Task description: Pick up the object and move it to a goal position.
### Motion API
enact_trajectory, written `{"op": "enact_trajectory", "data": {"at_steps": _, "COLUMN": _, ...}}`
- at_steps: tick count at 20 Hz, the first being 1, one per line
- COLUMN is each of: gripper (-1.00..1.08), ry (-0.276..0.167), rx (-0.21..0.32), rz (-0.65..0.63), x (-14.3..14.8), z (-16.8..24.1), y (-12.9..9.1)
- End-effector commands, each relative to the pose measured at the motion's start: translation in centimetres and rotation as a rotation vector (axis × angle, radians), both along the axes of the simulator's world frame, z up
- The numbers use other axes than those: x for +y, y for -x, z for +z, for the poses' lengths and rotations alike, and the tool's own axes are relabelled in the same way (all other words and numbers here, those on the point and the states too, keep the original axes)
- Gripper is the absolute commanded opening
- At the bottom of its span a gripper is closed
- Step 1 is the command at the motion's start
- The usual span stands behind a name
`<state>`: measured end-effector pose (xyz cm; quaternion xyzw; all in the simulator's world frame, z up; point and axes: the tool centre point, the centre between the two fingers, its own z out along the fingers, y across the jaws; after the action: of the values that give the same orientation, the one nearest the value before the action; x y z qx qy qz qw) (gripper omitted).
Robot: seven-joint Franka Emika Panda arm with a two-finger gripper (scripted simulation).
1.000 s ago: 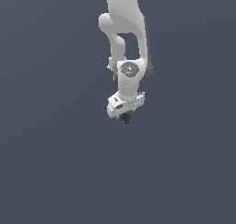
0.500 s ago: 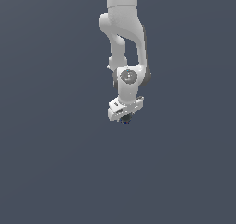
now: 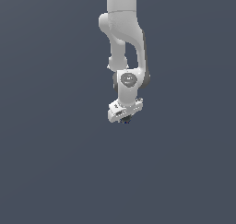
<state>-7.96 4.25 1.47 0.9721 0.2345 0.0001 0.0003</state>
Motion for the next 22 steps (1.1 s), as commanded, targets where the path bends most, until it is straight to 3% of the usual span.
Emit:
{"op": "enact_trajectory", "data": {"at_steps": 1, "gripper": -1.0, "ry": -0.001, "rx": 0.0, "rz": 0.001, "x": 0.1, "z": -0.1, "y": 0.0}}
{"op": "enact_trajectory", "data": {"at_steps": 12, "gripper": -1.0, "ry": 0.0, "rx": 0.0, "rz": 0.0, "x": -0.3, "z": 0.6, "y": -0.3}}
{"op": "enact_trajectory", "data": {"at_steps": 22, "gripper": -1.0, "ry": 0.0, "rx": 0.0, "rz": 0.0, "x": -2.9, "z": 5.6, "y": -2.5}}
